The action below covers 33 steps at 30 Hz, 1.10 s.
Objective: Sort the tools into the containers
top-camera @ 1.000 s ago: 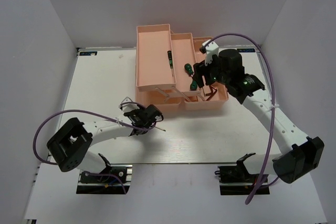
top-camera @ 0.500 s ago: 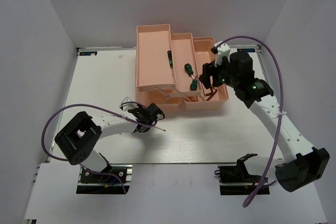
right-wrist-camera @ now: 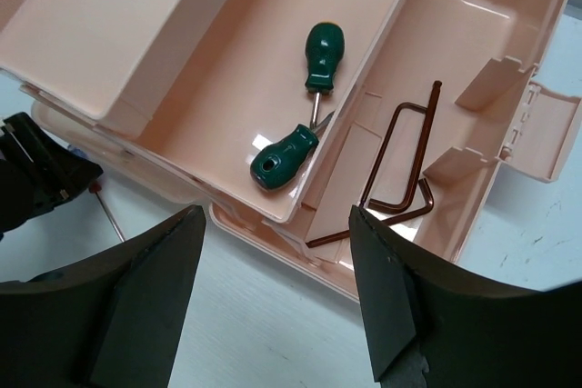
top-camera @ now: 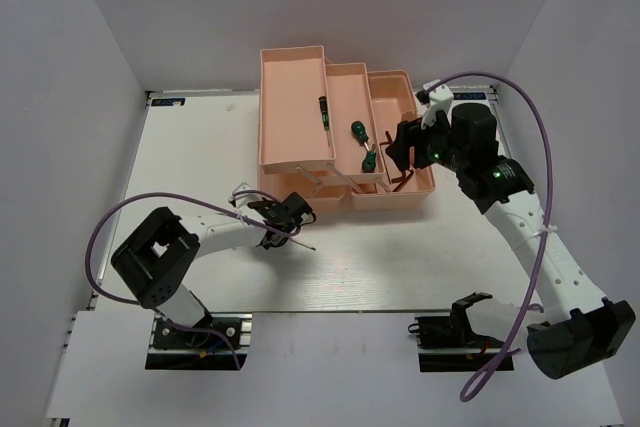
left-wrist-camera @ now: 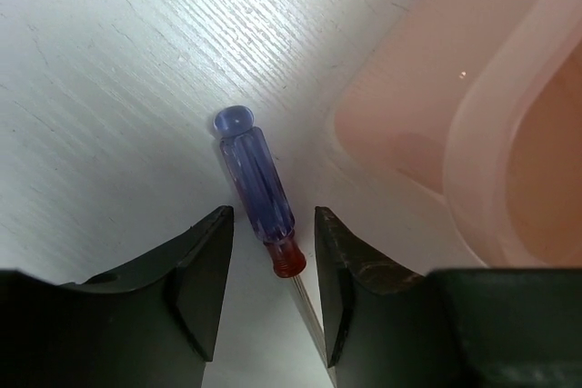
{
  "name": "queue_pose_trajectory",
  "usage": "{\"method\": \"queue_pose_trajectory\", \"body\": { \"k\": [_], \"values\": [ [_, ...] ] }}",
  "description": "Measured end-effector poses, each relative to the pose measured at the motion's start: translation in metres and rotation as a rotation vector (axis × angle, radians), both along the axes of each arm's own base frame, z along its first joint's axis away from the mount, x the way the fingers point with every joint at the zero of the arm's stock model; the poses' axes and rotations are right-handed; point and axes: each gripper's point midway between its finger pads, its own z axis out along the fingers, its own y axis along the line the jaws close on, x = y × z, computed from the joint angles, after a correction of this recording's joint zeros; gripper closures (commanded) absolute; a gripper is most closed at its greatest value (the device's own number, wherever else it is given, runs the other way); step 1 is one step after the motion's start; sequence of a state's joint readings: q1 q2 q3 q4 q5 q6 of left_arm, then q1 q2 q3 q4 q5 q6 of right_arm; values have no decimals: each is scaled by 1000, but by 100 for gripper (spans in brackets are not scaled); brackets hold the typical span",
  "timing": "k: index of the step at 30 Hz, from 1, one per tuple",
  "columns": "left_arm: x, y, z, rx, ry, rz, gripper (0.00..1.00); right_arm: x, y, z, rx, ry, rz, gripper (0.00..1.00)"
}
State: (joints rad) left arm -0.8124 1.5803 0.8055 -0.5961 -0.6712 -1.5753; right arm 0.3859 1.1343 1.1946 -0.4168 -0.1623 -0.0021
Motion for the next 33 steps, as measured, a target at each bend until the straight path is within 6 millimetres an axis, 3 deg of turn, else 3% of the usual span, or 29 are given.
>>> {"method": "queue_pose_trajectory", "body": {
  "k": [5,9,17,27,30,31,33],
  "values": [
    [-4,3,0,5,12,-7,54,-6,-3,10,33,-14,-8,30],
    [-21,14,-2,15,48,-17,61,-9,-5,6,40,-3,-8,30],
    [-59,44,-4,31,110,-39,61,-11,-6,4,60,15,-14,30],
    [-58,44,-9,130,171,-103,49,-13,-11,10,79,5,-27,30],
    [-59,45,-11,150,182,-134,60,-14,-13,13,85,-1,-31,30],
    [-60,46,-11,158,182,-140,70,-14,-13,14,87,-3,-32,30],
    [-59,49,-11,169,172,-145,82,-14,-14,14,90,-2,-35,30]
  ]
}}
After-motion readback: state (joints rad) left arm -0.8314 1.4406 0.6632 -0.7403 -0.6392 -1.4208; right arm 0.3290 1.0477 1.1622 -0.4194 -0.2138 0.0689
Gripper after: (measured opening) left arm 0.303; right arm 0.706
